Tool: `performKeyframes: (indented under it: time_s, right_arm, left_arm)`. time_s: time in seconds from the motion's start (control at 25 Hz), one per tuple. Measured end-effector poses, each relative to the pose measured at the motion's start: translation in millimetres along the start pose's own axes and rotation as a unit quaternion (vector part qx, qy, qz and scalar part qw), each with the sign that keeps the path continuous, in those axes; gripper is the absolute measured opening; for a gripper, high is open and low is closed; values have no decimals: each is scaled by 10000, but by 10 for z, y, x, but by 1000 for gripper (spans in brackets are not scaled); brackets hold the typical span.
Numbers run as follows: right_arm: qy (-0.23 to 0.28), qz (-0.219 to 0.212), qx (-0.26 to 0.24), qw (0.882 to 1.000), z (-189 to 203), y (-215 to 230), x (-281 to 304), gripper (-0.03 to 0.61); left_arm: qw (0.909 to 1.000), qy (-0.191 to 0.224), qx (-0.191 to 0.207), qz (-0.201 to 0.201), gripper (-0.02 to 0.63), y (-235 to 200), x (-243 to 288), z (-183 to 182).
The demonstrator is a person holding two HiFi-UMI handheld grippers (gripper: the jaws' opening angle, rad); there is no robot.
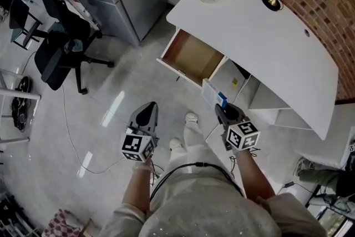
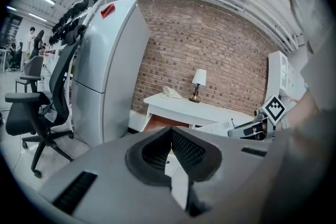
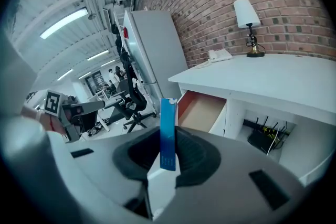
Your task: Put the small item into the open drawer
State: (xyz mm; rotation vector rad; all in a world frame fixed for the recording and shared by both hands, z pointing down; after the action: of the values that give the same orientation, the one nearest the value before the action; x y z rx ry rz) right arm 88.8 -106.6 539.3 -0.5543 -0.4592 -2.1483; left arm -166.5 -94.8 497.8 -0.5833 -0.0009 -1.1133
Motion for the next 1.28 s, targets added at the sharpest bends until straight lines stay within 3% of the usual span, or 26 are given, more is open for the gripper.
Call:
performKeyframes:
  time_s: [0.4,0.72,0.96,1.28]
  right_arm:
    - [-365,-275,-98,9989,-64,408,528,81]
    - [-766,-410,-509,9949,33,629,922,81]
    - [-1296,-483,-1027,9851,215,668,1227,81]
    - [-2006,-335,-1471,9680,371,618,1598,81]
  left_arm:
    - [9998,-179,-62,-31,6,-89,631,-74]
    - [9995,-285,-57,-106,6,-142,1033,-61]
    - [9991,-291,-196,-247,6,-226,1186,69]
    - [9982,-451,-384,-121,6,-410,1335,212]
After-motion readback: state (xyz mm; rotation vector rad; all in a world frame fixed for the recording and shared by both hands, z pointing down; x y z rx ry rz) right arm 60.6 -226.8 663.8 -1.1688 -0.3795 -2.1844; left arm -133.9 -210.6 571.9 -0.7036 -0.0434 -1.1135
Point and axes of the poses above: the fingertips, and each gripper's own axes: x forward along the fingers, y to its right, z out of its underside, the point moved 2 cm from there along -x, backward along the fingers, and after that the axes turned 12 degrees about -x, right-handed, at the moved point
